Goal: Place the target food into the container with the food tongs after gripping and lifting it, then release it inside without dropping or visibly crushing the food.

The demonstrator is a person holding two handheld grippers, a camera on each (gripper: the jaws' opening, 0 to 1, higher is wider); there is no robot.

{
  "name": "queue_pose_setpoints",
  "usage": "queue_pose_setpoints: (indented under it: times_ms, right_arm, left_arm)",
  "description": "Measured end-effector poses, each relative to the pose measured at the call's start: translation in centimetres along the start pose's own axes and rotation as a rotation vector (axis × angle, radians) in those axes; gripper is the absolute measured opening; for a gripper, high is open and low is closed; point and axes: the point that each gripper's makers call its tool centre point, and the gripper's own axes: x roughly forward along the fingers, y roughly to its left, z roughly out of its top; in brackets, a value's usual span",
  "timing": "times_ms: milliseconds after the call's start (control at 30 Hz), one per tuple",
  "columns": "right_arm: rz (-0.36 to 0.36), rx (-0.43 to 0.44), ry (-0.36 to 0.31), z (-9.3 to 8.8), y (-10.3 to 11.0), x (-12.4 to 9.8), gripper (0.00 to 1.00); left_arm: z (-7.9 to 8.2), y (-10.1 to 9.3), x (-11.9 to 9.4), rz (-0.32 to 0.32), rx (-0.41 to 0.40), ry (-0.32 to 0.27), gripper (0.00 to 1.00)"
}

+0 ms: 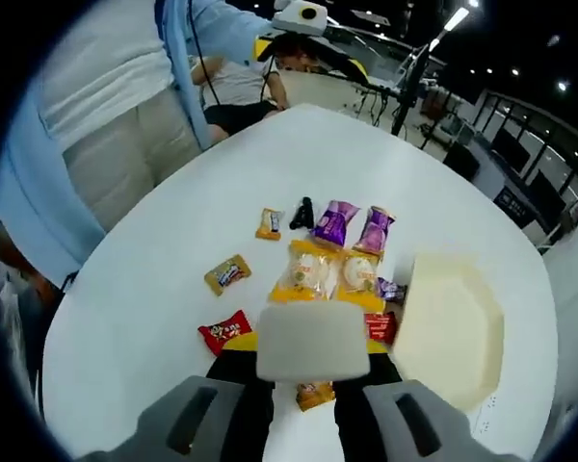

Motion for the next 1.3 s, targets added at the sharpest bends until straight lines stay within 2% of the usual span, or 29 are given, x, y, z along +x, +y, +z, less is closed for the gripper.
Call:
queue_pose_setpoints:
  times_ms: [167, 433, 600, 800, 900, 933, 1000, 1100, 1133, 1167, 1300]
  right_arm:
    - [0.034, -0.037, 0.009, 0.1, -0.2, 0.0, 0.16]
    - [0.08, -0.038, 0.003, 0.3, 0.4, -0.1, 0.17]
    - [0.089, -0.078, 0.032, -0.1, 0.5, 0.3, 0.17]
    - [0.102, -0.086, 0.032, -0.5, 0.5, 0.6, 0.17]
    - [0.106, -0.086, 0.03, -1.2, 0.8, 1.1, 0.18]
    - [0.098, -0.056, -0.001, -0.7, 0.8, 1.1, 0.18]
    - [0.089, -0.04, 0.006, -1.1, 0.6, 0.9, 0.18]
    - [0.032, 0.147, 0.0, -1.4, 0.3, 0.9, 0.16]
    - [0.03, 0.135, -0.01, -1.2, 0.3, 0.9, 0.16]
    - [-0.005, 0.154, -0.033, -1.1, 0.2, 0.9, 0.16]
    - [-0.098, 0.312, -0.049, -1.5, -0.2, 0.5, 0.16]
  left_arm:
    - [0.0, 0.0, -0.2, 0.013, -0.004, -0.001, 0.89]
    - [0.0, -0.1, -0.5, 0.028, -0.008, -0.002, 0.89]
    - [0.0, -0.3, -0.5, 0.03, -0.012, -0.002, 0.88]
    - [-0.1, -0.5, -0.6, 0.035, -0.016, 0.005, 0.88]
    - [-0.1, -0.5, -0.7, 0.039, -0.018, 0.007, 0.87]
    - [-0.1, -0.5, -0.7, 0.039, -0.018, 0.007, 0.87]
    - [-0.1, -0.5, -0.7, 0.038, -0.019, 0.007, 0.87]
    - [0.0, -0.6, -0.5, 0.036, -0.019, 0.005, 0.87]
    - [0.1, -0.6, -0.4, 0.035, -0.017, 0.003, 0.87]
    - [0.3, -0.7, -0.3, 0.032, -0.017, -0.004, 0.87]
    - [0.5, -0.9, -0.1, 0.019, -0.012, -0.012, 0.87]
